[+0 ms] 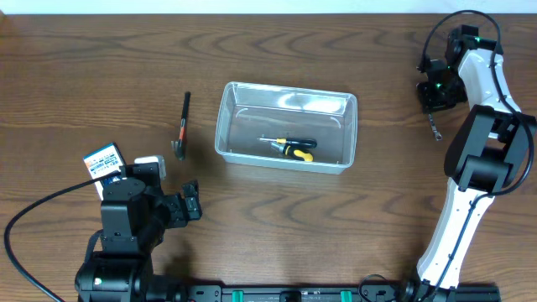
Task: Pack container
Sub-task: 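Close the right gripper on the wrench and lift it, then carry the wrench into the container and release it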
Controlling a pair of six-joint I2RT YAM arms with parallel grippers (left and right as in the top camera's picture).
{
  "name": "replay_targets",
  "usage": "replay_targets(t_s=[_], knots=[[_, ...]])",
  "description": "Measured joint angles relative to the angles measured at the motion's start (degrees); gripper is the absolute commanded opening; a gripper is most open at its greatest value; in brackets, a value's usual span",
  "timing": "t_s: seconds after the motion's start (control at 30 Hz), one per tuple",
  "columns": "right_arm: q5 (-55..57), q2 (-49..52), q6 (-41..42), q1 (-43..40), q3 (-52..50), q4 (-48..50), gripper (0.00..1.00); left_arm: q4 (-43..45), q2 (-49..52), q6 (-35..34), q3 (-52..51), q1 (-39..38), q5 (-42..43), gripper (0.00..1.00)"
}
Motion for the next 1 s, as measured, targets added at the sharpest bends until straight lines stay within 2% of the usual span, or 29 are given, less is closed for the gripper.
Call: replay_targets(t_s=[0.3,0.8,0.9,1.0], knots=[[-0.04,0.00,0.00,0.00,0.02,-0.04,0.01,0.00,0.00,0.00,0.00,0.00,-0.02,0.98],[-0.02,-0.48,0.04,0.74,0.09,-1.77,0.01,0.00,0.00,0.00,0.00,0.00,-0.02,0.98],[0.04,-2.51,0.09,2.34,-0.11,-1.88,0.01,-0.02,0.00,0.00,0.00,0.00,0.00,0.98],[0.02,-8.83,0.22,5.70,-0.46,-1.86,0.01,-0.02,0.00,0.00,0.00,0.00,0.00,0.98]])
